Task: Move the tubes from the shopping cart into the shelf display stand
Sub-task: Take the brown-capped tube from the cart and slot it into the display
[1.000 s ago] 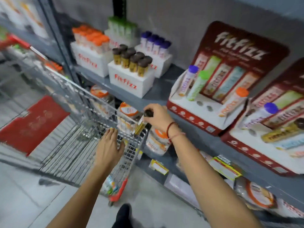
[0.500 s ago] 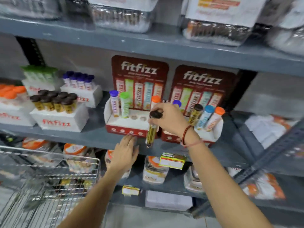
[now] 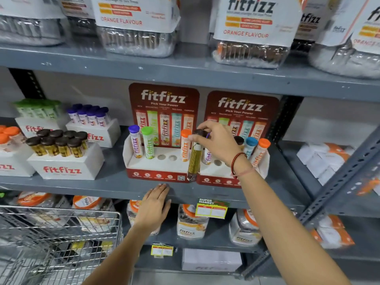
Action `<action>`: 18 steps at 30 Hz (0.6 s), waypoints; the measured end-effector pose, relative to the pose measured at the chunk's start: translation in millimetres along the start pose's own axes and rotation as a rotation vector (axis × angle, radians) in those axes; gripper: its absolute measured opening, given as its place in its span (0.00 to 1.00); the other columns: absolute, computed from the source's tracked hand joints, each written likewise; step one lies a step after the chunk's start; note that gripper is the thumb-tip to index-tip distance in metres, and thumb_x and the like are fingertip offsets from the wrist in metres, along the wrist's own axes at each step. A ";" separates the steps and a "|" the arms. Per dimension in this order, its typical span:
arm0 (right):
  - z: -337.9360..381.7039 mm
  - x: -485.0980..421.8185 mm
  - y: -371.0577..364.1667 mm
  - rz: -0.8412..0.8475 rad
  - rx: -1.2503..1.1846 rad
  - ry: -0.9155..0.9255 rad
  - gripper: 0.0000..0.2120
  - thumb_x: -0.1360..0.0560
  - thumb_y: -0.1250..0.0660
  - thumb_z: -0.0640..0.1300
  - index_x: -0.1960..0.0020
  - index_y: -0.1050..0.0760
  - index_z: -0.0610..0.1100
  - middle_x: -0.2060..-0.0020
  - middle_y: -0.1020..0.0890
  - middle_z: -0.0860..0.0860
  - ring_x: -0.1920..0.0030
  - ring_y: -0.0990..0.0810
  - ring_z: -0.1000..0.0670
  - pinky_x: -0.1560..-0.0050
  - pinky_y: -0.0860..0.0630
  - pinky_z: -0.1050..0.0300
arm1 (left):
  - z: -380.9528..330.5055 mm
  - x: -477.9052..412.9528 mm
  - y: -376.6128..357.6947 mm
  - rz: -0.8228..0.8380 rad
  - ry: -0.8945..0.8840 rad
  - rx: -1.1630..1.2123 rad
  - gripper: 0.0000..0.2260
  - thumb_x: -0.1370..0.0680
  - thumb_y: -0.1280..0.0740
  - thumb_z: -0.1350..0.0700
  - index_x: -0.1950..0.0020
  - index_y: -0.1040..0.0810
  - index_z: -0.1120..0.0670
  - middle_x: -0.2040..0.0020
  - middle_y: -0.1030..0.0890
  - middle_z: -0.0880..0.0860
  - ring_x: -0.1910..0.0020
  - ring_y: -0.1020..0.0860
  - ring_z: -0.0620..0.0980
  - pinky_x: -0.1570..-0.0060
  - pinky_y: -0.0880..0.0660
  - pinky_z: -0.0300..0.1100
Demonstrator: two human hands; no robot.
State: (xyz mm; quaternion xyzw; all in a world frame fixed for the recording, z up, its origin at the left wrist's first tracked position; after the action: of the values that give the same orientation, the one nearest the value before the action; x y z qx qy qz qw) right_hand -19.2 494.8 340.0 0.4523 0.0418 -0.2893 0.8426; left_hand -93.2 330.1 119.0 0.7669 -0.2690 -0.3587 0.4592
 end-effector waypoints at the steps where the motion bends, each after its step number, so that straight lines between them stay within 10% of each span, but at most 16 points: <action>1: 3.7 -4.1 -3.2 -0.002 0.004 0.009 0.19 0.31 0.30 0.58 0.49 0.21 0.43 0.55 0.16 0.47 0.53 0.20 0.49 0.54 0.21 0.53 | 5.8 1.0 1.0 -0.008 0.012 0.000 0.19 0.23 0.37 0.55 0.33 0.31 0.59 0.33 0.27 0.58 0.33 0.31 0.56 0.32 0.38 0.52; 18: 61.8 -81.1 -56.9 0.461 0.295 0.237 0.11 0.33 0.32 0.34 0.52 0.20 0.44 0.55 0.21 0.52 0.55 0.27 0.54 0.60 0.33 0.65 | 55.7 7.8 16.1 -0.048 0.044 -0.047 0.18 0.22 0.38 0.55 0.34 0.31 0.59 0.33 0.27 0.58 0.33 0.30 0.55 0.32 0.39 0.53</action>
State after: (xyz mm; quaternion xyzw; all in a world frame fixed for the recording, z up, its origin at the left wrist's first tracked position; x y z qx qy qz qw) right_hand -128.2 458.6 361.2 0.5982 -0.0065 -0.0384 0.8004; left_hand -134.3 288.8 113.3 0.7699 -0.2318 -0.3588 0.4740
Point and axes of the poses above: each hand's wrist, its own x-axis away from the middle knuckle, its own y-axis out of the back of the hand, z = x × y, the point moved 5 cm from there along -x, towards the middle knuckle
